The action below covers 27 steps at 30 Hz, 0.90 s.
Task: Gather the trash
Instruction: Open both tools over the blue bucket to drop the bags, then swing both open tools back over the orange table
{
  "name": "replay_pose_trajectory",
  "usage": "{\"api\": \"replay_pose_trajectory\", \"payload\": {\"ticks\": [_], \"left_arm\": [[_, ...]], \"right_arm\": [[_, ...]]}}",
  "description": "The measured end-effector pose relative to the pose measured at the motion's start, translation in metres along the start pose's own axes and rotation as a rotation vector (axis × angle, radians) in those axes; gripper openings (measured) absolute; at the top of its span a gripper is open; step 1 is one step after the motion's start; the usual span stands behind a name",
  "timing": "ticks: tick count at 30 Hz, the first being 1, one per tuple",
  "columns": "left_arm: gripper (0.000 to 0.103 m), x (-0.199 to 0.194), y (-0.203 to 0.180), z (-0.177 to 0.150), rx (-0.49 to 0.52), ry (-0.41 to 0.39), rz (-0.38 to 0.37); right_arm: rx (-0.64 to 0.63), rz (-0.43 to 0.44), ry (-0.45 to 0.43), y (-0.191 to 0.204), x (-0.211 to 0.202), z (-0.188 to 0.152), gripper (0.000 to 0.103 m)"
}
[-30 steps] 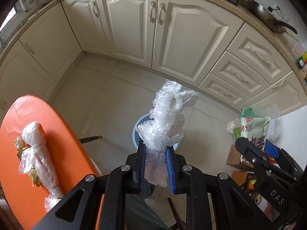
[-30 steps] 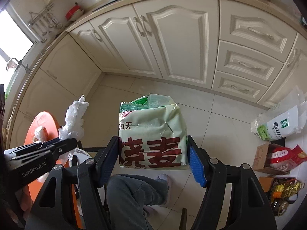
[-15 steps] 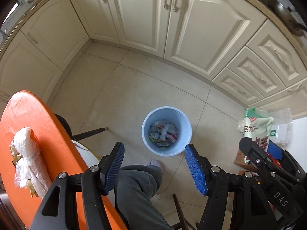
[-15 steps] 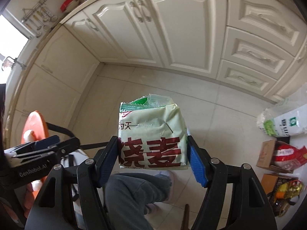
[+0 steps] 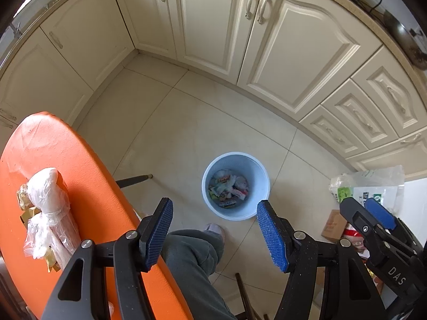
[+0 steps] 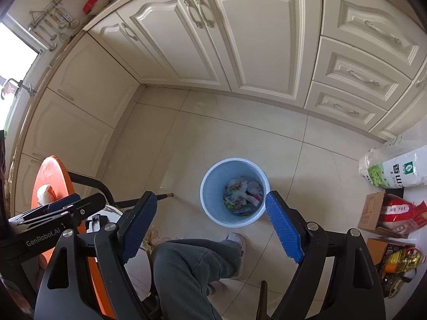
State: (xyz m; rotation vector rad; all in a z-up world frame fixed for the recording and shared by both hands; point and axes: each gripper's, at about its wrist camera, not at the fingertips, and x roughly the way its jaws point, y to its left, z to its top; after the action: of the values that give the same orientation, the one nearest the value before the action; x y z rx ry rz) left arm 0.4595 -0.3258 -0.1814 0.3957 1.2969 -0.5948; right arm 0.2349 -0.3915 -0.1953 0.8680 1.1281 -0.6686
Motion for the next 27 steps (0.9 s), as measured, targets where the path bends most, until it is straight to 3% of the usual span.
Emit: {"api": "replay_pose_trajectory", "payload": {"ticks": [13,22,27], "left_arm": [[0.061,-0.061,0.017,-0.048,-0.004,-0.063,-0.026],[0.061,-0.138,0.047,-0.132,-0.025,-0.161,-0.029],[0.065,-0.167,0.065,-0.193,-0.034,-0.203,-0.006]], "right_arm": [[-0.015,-0.02,-0.047,0.013,-0.043,-0.027,0.086],[-0.063,0.002,-0.104,0.048,-0.091,-0.075,0.086],[-0.089,0.012,-0.146,0.072,-0.111,-0.112,0.093]]}}
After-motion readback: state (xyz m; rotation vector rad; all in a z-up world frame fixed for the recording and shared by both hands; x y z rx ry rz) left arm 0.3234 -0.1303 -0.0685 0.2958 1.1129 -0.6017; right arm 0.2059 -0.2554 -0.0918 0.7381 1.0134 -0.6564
